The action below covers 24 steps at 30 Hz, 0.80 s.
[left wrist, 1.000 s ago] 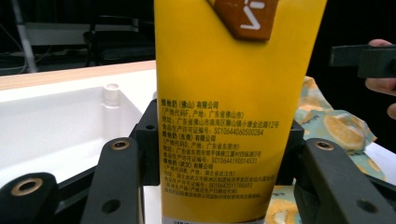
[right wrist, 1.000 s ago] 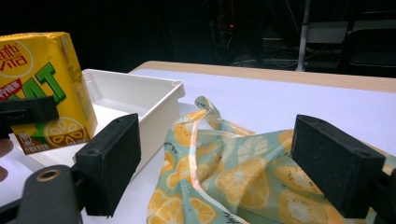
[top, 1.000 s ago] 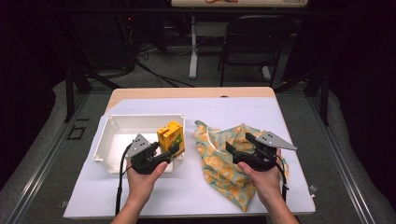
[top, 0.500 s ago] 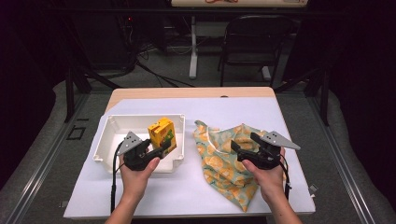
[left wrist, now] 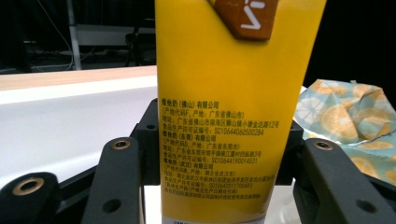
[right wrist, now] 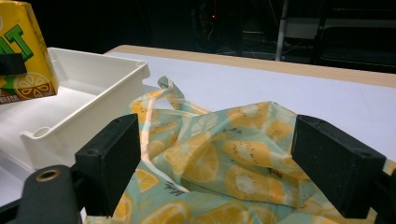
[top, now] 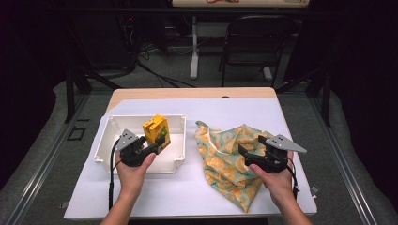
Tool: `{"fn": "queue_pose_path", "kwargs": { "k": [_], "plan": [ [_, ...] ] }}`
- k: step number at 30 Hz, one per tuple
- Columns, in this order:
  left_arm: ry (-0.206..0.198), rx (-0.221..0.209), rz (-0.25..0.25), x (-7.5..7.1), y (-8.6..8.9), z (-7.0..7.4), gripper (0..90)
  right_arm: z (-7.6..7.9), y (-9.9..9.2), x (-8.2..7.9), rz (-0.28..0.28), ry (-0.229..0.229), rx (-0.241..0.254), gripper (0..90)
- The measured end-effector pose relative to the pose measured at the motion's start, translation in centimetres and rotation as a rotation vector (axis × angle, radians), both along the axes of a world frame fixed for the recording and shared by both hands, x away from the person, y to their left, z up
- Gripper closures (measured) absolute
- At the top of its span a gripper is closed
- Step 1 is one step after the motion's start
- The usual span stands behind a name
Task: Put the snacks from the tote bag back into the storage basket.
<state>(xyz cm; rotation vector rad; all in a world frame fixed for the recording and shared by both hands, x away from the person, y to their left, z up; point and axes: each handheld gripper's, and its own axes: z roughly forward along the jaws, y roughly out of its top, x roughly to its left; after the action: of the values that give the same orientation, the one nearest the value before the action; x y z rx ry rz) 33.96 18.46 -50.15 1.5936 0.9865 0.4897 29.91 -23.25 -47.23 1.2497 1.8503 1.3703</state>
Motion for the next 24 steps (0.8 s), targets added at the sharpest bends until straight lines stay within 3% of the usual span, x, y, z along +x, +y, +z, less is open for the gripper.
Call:
{"fn": "queue_pose_path", "kwargs": {
  "k": [7, 15, 24],
  "plan": [
    [0.013, 0.012, 0.004, 1.7, -0.1, -1.1, 52.1, -0.7, -0.9, 0.0, -0.022, 0.002, 0.033, 15.4],
    [0.04, 0.01, 0.084, 3.5, -0.8, -1.9, 52.1, -0.7, -1.1, 0.0, -0.04, -0.015, 0.043, 16.6],
    [0.048, 0.038, 0.117, 4.8, -1.4, -2.2, 52.2, -0.9, -0.8, 0.1, -0.037, -0.013, 0.025, 17.0]
  ]
}}
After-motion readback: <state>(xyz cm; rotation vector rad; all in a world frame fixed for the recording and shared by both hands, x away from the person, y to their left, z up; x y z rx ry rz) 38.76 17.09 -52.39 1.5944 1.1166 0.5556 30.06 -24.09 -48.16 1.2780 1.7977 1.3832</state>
